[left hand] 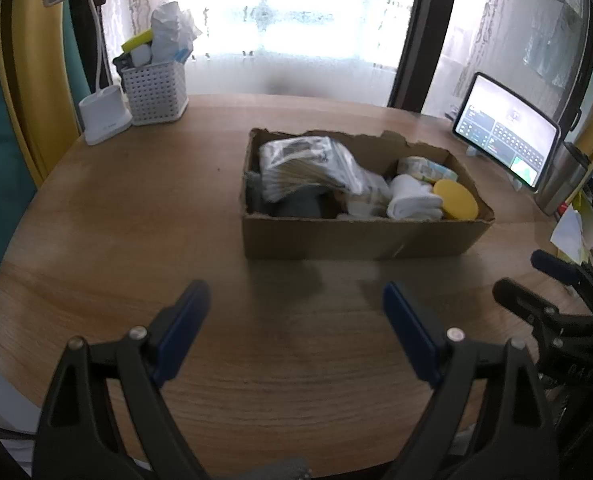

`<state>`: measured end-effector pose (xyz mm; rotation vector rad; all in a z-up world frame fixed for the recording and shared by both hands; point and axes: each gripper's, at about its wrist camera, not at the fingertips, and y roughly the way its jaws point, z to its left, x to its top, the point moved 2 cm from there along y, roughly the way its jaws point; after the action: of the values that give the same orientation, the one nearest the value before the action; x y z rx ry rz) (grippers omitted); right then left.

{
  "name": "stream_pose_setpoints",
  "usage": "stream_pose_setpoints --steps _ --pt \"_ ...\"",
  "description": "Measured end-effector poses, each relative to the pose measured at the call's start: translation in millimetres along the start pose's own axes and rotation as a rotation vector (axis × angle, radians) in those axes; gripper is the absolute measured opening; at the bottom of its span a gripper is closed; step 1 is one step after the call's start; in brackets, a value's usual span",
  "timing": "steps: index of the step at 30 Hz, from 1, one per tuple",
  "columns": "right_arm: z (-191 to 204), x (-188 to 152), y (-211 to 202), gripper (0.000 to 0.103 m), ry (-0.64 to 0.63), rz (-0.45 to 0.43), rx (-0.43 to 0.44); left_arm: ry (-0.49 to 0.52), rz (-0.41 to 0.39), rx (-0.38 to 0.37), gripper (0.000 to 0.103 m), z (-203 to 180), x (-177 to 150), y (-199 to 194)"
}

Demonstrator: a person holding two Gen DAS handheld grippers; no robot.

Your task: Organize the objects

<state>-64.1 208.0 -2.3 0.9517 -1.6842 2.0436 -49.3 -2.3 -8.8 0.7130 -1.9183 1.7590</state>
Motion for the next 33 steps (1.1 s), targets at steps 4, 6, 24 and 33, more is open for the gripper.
stream_pose_setpoints --steps 4,6,24,33 --pt "0.2 -0.4 1.8 0.090 -0.002 0.007 0.002 -0.003 0.013 0.005 0.090 1.6 -1.5 4.5" --pt "-0.5 -1.1 2.9 0.090 0.000 0.010 0.001 -0.004 0.013 0.005 0.090 2.3 -1.8 4.9" --pt "-1.3 0.5 5.7 0.090 0.002 0.016 0.000 -0.012 0.032 -0.005 0.090 3.5 -2.3 9.1" --pt "-2.1 0.4 8.6 0.090 0.003 0.023 -0.003 -0.007 0.035 0.000 0.090 3.9 -2.3 11.5"
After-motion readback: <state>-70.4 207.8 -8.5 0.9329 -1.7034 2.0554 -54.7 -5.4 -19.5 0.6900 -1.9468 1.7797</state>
